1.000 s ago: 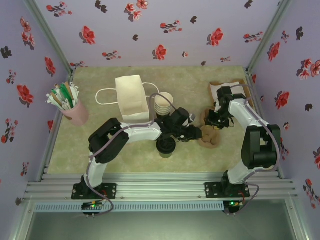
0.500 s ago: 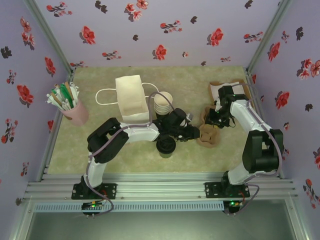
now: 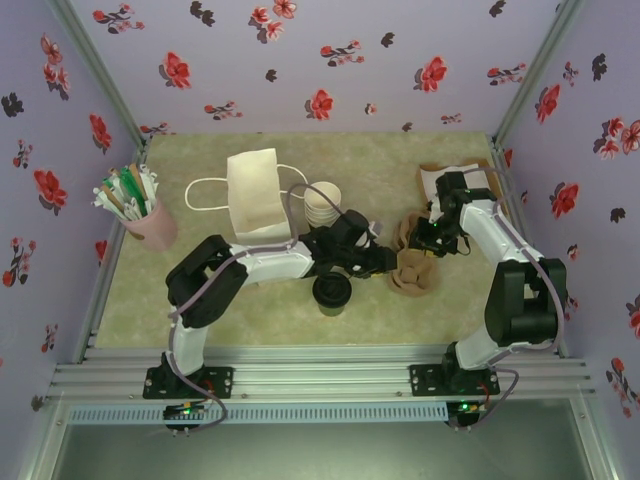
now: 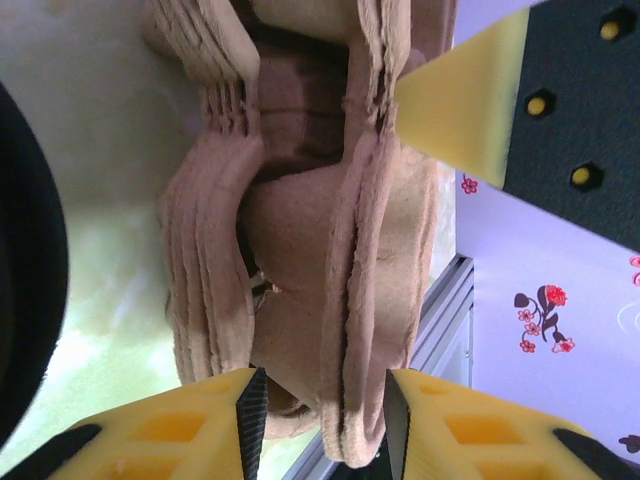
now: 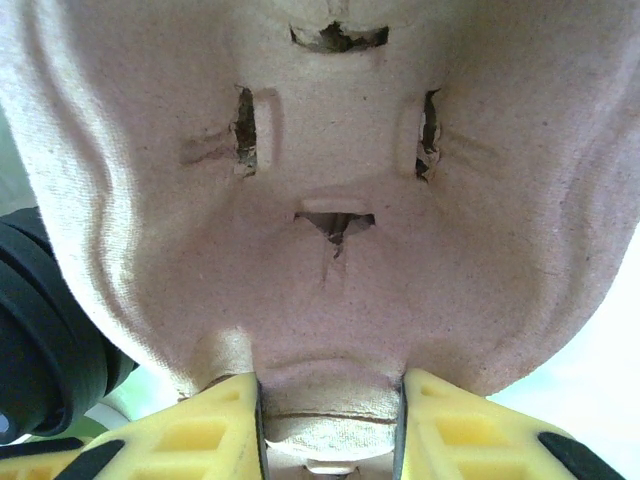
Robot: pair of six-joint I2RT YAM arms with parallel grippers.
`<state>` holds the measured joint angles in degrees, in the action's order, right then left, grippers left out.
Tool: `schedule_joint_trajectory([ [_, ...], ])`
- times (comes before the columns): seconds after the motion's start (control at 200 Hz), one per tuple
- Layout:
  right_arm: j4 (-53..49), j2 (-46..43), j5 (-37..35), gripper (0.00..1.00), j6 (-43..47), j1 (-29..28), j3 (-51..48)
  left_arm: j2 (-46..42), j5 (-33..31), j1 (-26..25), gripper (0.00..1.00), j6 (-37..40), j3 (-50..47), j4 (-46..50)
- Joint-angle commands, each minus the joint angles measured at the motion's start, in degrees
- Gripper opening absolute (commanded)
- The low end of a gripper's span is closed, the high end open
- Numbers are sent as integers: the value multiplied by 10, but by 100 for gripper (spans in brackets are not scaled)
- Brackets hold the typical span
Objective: Pack the takeout coffee
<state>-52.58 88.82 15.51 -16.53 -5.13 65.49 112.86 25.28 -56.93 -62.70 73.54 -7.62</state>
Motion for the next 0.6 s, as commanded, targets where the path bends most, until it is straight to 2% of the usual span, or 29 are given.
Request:
schedule_joint_trajectory([
  [0.0, -12, 1, 8, 33, -1, 0, -7, -16, -11, 5, 38, 13, 14, 16],
  [0.08, -10, 0, 9, 33, -1, 0, -6, -14, -11, 5, 35, 11, 11, 14],
  [0.16, -11, 1, 8, 33, -1, 0, -6, -15, -12, 5, 27, 8, 7, 9],
  [0.595, -13, 1, 7, 33, -2, 0, -5, -22, -19, 3, 16, 7, -2, 6],
])
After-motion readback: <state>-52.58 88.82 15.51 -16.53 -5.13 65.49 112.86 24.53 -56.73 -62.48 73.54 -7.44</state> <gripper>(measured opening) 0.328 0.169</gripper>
